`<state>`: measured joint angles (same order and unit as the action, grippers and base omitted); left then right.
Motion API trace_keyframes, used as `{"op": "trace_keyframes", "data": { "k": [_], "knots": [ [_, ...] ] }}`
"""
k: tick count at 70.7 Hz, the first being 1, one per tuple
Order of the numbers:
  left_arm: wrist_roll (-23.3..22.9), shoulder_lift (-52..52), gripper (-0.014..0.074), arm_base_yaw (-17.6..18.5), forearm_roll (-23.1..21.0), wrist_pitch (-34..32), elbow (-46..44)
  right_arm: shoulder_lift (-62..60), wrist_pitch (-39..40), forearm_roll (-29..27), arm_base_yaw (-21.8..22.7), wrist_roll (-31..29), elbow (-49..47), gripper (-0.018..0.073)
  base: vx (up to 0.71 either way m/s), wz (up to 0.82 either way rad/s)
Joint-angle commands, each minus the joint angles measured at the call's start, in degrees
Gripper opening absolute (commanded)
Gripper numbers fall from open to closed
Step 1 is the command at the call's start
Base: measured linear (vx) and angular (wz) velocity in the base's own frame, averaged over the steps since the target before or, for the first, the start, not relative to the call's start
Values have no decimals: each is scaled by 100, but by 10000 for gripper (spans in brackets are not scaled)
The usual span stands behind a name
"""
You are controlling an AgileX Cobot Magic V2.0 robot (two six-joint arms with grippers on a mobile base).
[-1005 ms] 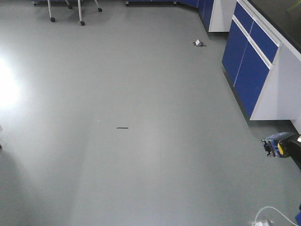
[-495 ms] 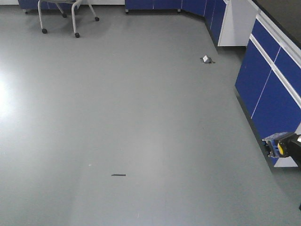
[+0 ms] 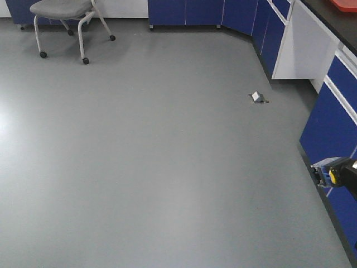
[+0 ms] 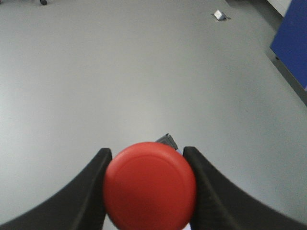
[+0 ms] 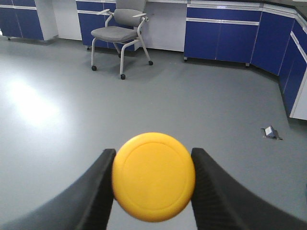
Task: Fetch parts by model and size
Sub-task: 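Drive the base to the bench with the red tray, holding both switches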
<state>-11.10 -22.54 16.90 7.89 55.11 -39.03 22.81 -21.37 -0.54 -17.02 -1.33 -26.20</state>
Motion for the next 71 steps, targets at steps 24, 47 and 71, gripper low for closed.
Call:
{"op": "trace_keyframes", "data": {
  "k": [24,47,71],
  "knots": [
    [-27,-57,3,19,36,-419,-133,20,467,24,9,-76,-173,-6,74,7],
    [-27,-57,3,19,36,-423,-133,20,467,24,9,-76,-173,-6,73,0],
    [-27,-57,3,19,36,-424,-133,20,467,24,9,-76,-173,-6,70,-3]
  ]
}}
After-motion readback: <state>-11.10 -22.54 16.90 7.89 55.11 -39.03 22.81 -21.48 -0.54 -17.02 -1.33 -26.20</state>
